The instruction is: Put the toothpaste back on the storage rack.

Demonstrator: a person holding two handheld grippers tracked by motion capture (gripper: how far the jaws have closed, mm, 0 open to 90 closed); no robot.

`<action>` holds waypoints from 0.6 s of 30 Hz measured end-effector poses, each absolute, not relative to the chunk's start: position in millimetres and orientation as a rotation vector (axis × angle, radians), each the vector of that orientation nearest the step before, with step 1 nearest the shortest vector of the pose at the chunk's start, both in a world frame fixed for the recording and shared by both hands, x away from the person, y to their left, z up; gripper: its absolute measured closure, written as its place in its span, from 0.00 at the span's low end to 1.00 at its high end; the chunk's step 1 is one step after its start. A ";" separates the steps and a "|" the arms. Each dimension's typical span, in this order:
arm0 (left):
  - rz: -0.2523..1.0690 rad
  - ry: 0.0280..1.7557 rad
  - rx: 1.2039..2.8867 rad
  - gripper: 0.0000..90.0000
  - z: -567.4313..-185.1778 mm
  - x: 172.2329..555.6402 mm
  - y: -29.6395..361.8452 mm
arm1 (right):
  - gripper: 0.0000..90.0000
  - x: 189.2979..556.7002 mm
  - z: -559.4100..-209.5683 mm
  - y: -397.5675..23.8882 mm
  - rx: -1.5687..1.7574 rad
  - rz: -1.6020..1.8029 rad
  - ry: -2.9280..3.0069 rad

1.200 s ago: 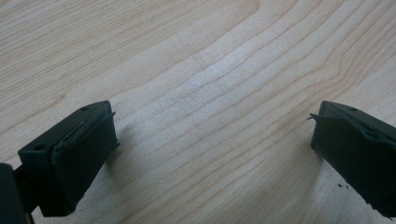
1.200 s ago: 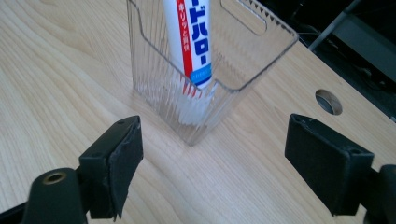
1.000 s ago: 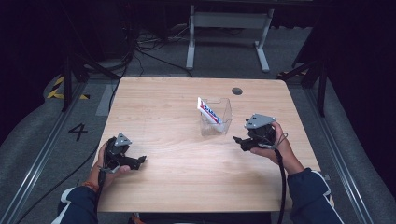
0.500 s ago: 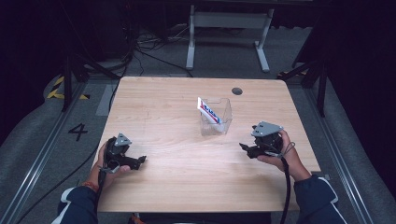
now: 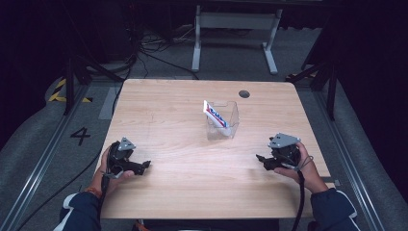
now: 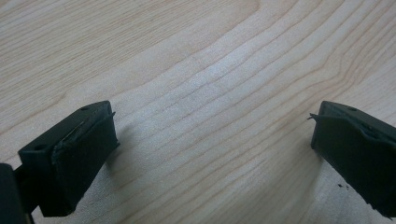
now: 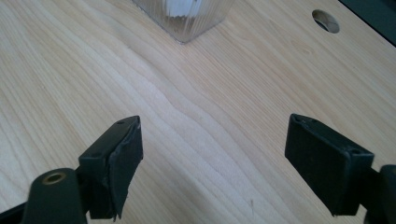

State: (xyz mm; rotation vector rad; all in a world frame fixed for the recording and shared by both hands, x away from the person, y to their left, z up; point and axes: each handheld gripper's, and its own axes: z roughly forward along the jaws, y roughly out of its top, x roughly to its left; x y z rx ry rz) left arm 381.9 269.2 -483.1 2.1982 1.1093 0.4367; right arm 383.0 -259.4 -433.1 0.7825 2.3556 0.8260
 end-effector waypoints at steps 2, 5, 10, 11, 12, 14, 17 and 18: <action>0.436 1.109 2.197 0.01 -483.2 382.0 269.2 | 0.22 380.2 -434.4 -264.4 0.786 0.828 2.353; 0.437 1.111 2.195 0.01 -483.2 381.9 269.1 | 0.22 374.9 -437.4 -273.0 0.797 0.819 2.349; 0.436 1.111 2.196 0.01 -483.2 381.8 269.1 | 0.22 365.7 -443.8 -290.1 0.802 0.802 2.340; 0.437 1.110 2.196 0.01 -483.2 381.8 269.1 | 0.22 363.5 -445.1 -294.5 0.813 0.800 2.344; 0.437 1.111 2.197 0.01 -483.1 381.8 269.1 | 0.22 362.1 -446.1 -297.1 0.821 0.798 2.344; 0.428 1.123 2.186 0.01 -483.5 381.2 268.4 | 0.22 358.4 -449.2 -305.5 0.828 0.786 2.348; 0.429 1.127 2.186 0.01 -483.5 381.0 268.4 | 0.22 354.0 -453.8 -316.5 0.868 0.793 2.342; 0.428 1.128 2.185 0.01 -483.5 381.0 268.3 | 0.22 352.6 -455.3 -320.6 0.891 0.808 2.340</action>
